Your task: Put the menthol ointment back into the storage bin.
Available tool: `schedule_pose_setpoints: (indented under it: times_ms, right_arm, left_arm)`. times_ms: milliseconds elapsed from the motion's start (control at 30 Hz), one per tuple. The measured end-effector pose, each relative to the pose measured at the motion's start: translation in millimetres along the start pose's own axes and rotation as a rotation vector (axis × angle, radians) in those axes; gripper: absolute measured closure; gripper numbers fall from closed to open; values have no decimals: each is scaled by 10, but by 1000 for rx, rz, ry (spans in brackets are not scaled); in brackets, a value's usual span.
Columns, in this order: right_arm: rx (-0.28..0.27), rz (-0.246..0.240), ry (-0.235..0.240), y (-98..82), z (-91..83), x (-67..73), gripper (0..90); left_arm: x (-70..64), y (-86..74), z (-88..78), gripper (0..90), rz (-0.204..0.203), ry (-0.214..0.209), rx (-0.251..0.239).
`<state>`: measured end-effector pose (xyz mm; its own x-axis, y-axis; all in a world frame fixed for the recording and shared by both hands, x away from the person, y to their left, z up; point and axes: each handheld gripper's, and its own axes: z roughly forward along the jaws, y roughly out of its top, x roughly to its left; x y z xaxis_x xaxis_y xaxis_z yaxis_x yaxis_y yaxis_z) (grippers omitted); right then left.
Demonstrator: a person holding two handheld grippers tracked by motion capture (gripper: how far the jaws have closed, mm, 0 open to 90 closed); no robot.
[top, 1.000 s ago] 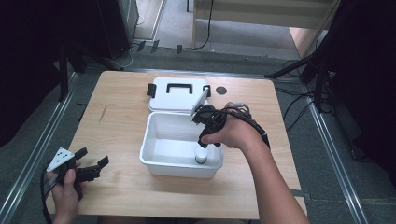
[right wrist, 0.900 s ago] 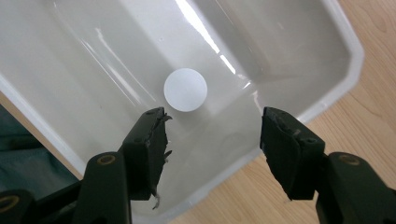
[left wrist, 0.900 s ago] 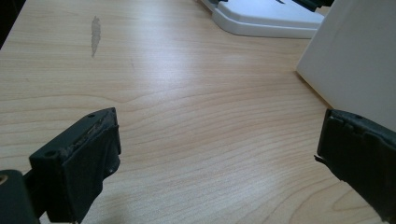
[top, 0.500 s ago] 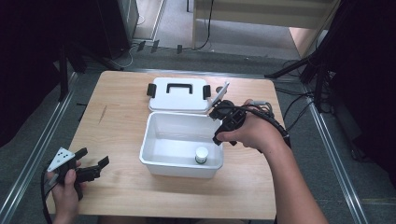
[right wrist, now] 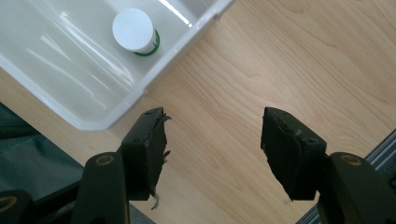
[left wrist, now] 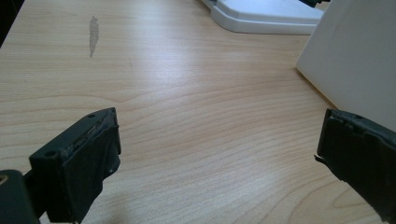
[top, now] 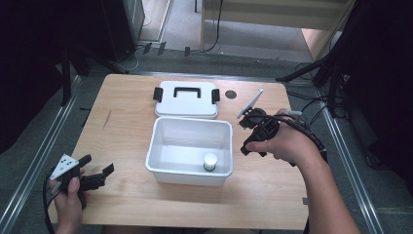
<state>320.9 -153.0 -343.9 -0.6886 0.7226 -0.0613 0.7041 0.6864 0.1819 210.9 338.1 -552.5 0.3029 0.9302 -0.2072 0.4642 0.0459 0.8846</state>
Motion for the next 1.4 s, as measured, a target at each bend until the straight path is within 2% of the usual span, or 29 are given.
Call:
schedule_pose_setpoints:
  times_ms: [333, 633, 833, 867, 900, 1067, 1133, 1233, 1300, 1400]
  right_arm:
    - [-11, 62, 5, -319, 35, -200, 405]
    - [-55, 113, 17, -606, 236, -360, 398]
    - [-147, 166, 12, -812, 434, -482, 373]
    - [-147, 166, 12, -812, 434, -482, 373]
    - [-184, 184, 9, -875, 497, -522, 366]
    - [-293, 235, 1, -1018, 661, -587, 334]
    - [-341, 256, 0, -1076, 726, -602, 326]
    - [-408, 271, -13, -1168, 825, -619, 316]
    - [-442, 299, -22, -1224, 878, -629, 314]
    - [-523, 318, -31, -1319, 965, -644, 310]
  left_arm:
    - [-17, -1, 0, 3, 13, 1, 11]
    - [-20, -2, 2, 3, 14, 7, 11]
    - [-23, 0, 3, 3, 17, 9, 17]
    - [-23, 0, 3, 3, 17, 9, 17]
    - [-14, 1, 4, 3, 12, 6, 17]
    - [-9, 1, 4, 3, 12, 9, 17]
    - [-13, 3, 6, 3, 22, 13, 22]
    - [-12, 3, 4, 3, 21, 13, 22]
    - [-15, 4, 7, 3, 18, 15, 21]
    - [-23, 2, 8, 3, 17, 16, 20]
